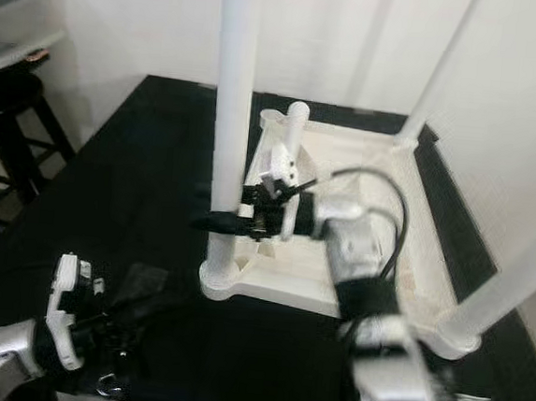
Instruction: Building children table
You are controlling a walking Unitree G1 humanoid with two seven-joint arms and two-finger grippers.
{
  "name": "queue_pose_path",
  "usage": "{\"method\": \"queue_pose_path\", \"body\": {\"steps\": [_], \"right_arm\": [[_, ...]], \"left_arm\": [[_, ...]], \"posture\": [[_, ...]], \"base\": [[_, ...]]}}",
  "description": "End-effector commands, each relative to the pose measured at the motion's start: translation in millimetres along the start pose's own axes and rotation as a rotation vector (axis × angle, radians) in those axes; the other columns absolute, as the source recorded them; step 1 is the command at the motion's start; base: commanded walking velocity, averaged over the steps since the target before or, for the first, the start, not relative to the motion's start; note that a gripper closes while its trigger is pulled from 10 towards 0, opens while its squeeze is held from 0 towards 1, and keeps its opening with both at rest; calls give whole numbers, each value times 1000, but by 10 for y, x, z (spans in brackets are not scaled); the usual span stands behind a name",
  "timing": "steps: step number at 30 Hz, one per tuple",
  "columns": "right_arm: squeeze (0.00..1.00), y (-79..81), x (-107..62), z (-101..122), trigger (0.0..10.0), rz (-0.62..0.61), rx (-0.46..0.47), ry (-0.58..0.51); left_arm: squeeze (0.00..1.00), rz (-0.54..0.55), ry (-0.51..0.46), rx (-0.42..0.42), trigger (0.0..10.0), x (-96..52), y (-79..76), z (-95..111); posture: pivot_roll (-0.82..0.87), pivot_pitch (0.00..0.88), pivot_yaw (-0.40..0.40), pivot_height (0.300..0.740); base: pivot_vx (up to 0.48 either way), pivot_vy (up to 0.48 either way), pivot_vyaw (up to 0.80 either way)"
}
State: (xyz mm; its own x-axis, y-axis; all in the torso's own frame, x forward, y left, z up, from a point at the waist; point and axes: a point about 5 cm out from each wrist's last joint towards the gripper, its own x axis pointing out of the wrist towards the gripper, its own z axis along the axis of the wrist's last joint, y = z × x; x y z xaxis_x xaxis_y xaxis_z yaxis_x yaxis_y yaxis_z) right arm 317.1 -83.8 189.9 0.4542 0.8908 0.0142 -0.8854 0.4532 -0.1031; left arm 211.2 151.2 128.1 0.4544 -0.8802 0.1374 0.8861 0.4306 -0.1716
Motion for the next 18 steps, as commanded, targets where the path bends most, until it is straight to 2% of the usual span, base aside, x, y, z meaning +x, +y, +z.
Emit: {"method": "queue_pose_path", "body": {"steps": [1, 2, 3, 5, 6, 13, 14, 16, 17, 18], "right_arm": [[0, 163, -7, -529, 0, -170, 37, 303], [0, 357, -12, -639, 0, -234, 46, 348], [0, 406, 1, -602, 0, -250, -64, 372], [0, 383, 34, -566, 0, -255, -43, 372], [0, 321, 91, -533, 0, -260, -70, 400], [0, 338, 114, -506, 0, -286, -52, 409], [0, 387, 137, -457, 10000, -275, 0, 377], [0, 453, 165, -400, 10000, -255, 58, 339], [0, 453, 165, -400, 10000, -255, 58, 339], [1000, 454, 194, -310, 10000, -199, 76, 279]], "left_arm": [[0, -14, 6, 1, 10000, -2, -16, 16], [0, -14, 7, 1, 10000, -11, -13, 22], [0, -14, 9, 0, 10000, -20, -2, 22], [0, -15, 10, -1, 10000, -23, 11, 22], [0, -21, 15, -2, 10000, -16, 28, 22], [0, -16, 14, 0, 10000, -20, 27, 24], [0, -13, 13, -1, 10000, -25, 25, 24], [0, -13, 13, -2, 10000, -29, 24, 25], [0, -13, 13, -2, 10000, -29, 24, 25], [0, -15, 13, -3, 10000, -24, 24, 25]], "posture": [[17, 72, -44, 740], [15, 71, -38, 740], [2, 56, -26, 740], [-3, 52, -19, 740], [12, 52, -28, 740], [9, 54, -28, 740], [12, 55, -27, 740], [12, 55, -27, 740], [12, 55, -27, 740], [9, 55, -27, 740]], "base": [[0, 0, 0], [0, 0, 0], [0, 0, 0], [0, 0, 0], [0, 0, 0], [0, 0, 0], [0, 0, 0], [0, 0, 0], [0, 0, 0], [0, 0, 0]]}}
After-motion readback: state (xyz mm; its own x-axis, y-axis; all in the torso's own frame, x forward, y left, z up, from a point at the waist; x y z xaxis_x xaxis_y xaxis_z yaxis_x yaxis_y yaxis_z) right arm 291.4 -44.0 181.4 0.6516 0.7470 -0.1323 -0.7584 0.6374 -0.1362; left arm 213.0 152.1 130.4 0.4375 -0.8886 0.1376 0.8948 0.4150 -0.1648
